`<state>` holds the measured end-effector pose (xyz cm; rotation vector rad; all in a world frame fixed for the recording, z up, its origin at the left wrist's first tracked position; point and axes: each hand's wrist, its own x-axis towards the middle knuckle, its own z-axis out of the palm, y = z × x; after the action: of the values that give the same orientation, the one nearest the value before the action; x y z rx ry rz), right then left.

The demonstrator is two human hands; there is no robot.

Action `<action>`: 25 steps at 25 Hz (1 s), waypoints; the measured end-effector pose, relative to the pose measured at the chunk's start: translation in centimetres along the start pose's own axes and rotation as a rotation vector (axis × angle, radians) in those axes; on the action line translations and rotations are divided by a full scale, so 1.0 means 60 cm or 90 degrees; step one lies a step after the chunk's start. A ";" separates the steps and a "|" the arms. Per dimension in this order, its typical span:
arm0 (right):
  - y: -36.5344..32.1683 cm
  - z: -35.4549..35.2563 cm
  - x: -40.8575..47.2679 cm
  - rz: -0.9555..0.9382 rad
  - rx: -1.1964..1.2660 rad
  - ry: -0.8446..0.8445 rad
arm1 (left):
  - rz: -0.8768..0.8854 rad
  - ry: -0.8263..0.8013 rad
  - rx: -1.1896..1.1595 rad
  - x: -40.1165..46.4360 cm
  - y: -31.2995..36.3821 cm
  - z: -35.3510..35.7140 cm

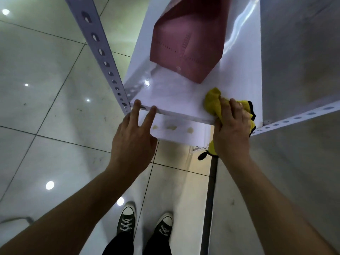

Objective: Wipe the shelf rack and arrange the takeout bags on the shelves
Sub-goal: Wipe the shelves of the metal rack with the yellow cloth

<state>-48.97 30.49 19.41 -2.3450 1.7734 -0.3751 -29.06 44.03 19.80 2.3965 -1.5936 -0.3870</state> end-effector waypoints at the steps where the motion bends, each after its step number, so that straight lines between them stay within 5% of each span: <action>1: 0.007 0.000 0.014 -0.011 -0.007 -0.001 | 0.006 0.001 0.004 0.001 0.000 0.001; 6: 0.028 -0.013 0.164 0.072 -0.016 -0.043 | 0.023 0.016 0.013 0.000 -0.006 0.005; 9: 0.006 -0.005 0.110 0.096 -0.005 -0.008 | 0.016 0.012 0.004 -0.003 -0.005 0.010; 13: -0.034 0.015 -0.019 0.008 -0.008 0.034 | 0.023 0.020 -0.001 -0.003 -0.010 0.011; 19: -0.047 0.019 0.064 0.009 -0.033 0.040 | 0.034 0.038 0.001 -0.006 -0.019 0.033; 25: -0.040 0.052 -0.080 -0.127 0.111 0.117 | 0.064 0.041 0.011 -0.011 -0.036 0.041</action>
<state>-47.04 35.72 16.68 -2.4319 1.5092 -0.7646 -28.32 45.30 16.81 2.3053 -1.6862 -0.2763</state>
